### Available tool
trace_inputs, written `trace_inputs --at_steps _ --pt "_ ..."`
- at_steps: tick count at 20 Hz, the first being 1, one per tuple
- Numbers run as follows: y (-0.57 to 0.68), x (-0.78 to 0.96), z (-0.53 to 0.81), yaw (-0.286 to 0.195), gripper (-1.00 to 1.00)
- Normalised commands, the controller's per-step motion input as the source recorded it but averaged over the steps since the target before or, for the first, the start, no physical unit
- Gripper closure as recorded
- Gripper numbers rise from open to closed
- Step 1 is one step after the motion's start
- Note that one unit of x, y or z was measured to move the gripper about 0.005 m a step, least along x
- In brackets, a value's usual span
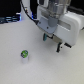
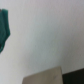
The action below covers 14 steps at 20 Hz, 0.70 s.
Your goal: Open the kcup holder, insert the kcup into the holder, and close the kcup holder
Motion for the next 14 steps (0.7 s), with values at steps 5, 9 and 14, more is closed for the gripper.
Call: trace_inputs --at_steps 5,9,14 --pt "-0.53 0.01 0.14 -0.257 -1.00" --pt "-0.43 -0.06 0.03 -0.297 -1.00" --pt "-0.41 -0.08 0.01 -0.308 -1.00"
